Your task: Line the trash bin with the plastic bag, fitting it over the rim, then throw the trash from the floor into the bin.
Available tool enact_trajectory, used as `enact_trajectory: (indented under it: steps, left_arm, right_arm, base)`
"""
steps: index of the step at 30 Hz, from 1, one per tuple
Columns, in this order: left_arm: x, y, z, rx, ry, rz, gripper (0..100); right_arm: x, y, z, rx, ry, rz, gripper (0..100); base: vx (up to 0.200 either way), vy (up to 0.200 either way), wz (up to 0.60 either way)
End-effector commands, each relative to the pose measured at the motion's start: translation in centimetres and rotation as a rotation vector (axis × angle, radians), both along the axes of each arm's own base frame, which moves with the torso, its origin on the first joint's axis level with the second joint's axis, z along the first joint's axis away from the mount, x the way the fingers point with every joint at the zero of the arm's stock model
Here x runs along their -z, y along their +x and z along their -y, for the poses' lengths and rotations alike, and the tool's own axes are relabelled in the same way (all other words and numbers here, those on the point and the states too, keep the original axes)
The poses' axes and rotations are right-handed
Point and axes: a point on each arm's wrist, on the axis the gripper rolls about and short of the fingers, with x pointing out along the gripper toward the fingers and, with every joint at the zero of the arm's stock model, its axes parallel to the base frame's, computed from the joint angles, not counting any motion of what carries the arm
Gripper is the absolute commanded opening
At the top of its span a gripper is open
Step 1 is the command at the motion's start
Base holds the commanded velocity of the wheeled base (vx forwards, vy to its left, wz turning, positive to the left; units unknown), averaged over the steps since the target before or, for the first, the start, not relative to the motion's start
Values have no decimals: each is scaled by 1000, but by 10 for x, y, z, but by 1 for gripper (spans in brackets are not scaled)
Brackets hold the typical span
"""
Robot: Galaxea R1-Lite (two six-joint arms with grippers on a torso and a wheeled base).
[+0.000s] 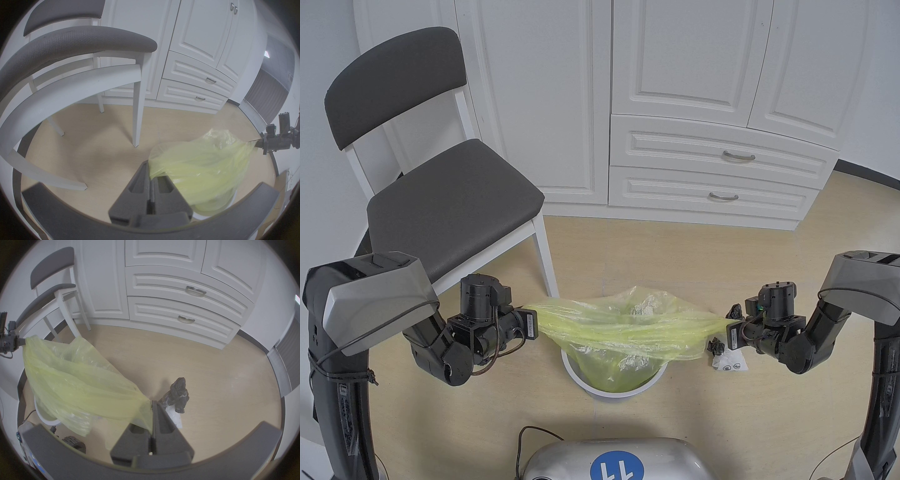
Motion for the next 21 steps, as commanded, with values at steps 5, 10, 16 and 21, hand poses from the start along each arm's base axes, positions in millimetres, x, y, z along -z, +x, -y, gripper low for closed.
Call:
enact_trajectory:
  steps: [5, 10, 16, 21]
  left_arm:
    - [0, -3, -9, -6, 27, -75, 0]
    - [-2, -6, -11, 9, 24, -82, 0]
    - [3, -20, -23, 98, 74, -113, 0]
    - [12, -34, -30, 197, 124, -150, 0]
  right_arm:
    - [-4, 5, 26, 55, 0, -23, 0]
    - [-6, 4, 26, 45, 3, -30, 0]
    - [-11, -12, 24, -14, -13, -54, 0]
    - [-3, -32, 24, -128, -79, -114, 0]
  base:
    - [0, 0, 0]
    - [0, 0, 0]
    - [0, 0, 0]
    - [0, 0, 0]
